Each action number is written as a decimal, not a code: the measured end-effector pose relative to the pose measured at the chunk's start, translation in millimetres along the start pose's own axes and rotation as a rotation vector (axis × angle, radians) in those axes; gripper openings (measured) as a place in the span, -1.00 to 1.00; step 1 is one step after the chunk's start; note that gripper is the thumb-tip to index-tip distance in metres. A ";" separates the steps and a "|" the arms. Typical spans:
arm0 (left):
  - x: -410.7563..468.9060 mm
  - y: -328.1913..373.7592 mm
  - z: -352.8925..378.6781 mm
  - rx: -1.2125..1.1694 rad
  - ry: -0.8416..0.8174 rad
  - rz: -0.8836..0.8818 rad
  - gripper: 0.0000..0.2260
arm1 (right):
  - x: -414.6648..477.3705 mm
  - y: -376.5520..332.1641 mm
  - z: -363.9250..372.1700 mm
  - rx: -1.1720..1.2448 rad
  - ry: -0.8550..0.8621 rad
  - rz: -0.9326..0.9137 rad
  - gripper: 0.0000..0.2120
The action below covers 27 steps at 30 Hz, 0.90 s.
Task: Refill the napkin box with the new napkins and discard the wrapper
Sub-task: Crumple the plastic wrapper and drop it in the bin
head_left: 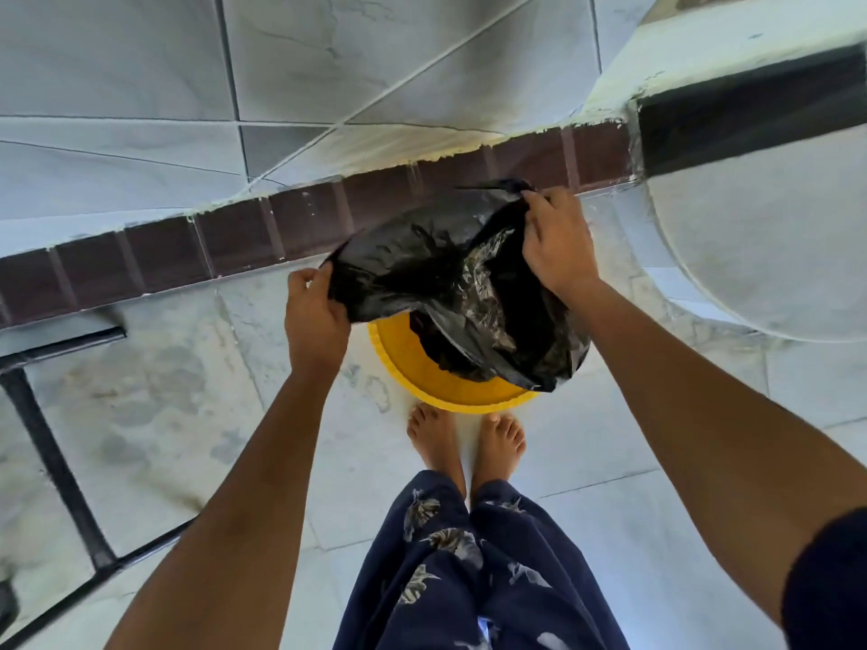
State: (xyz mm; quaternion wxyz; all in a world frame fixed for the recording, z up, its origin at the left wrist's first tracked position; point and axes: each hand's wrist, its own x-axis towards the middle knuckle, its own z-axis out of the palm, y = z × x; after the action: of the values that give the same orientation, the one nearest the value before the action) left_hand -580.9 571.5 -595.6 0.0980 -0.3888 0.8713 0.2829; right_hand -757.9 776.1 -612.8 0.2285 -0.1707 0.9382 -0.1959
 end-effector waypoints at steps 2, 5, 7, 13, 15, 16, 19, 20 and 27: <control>-1.7 -13.8 7.2 0.068 -0.173 -0.028 -0.59 | 5.7 6.1 5.4 0.113 -0.059 0.149 -0.64; -16.8 -37.3 18.2 0.146 -0.379 0.054 -0.50 | -2.7 18.5 8.1 0.220 -0.055 0.209 -0.58; -26.5 -51.4 28.6 0.192 -0.495 0.110 -0.37 | -15.1 28.1 9.7 0.142 0.001 0.113 -0.52; -48.3 -59.1 45.0 0.410 -0.574 0.045 -0.24 | -89.7 48.6 21.5 0.095 0.014 0.133 -0.14; -55.5 -57.1 46.8 0.696 -0.606 0.173 -0.34 | -121.3 57.5 25.3 0.147 0.013 0.234 -0.27; -59.2 -55.7 46.6 0.829 -0.625 0.238 -0.39 | -134.5 60.7 27.2 0.158 0.024 0.275 -0.40; -64.7 -52.6 45.8 0.966 -0.685 0.270 -0.48 | -154.2 59.9 35.2 0.314 0.045 0.494 -0.59; -63.6 -49.7 43.8 0.875 -0.697 0.183 -0.51 | -156.0 57.8 36.8 0.414 0.046 0.576 -0.57; -89.7 -6.0 -20.9 0.007 -0.314 -0.254 -0.68 | -171.2 23.1 -4.5 0.528 0.167 0.674 -0.54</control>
State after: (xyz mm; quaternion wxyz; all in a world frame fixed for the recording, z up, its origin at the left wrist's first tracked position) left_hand -514.6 612.2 -545.9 0.2688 -0.4464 0.7902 0.3225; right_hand -622.1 867.6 -557.5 0.2387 0.2260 0.8746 -0.3565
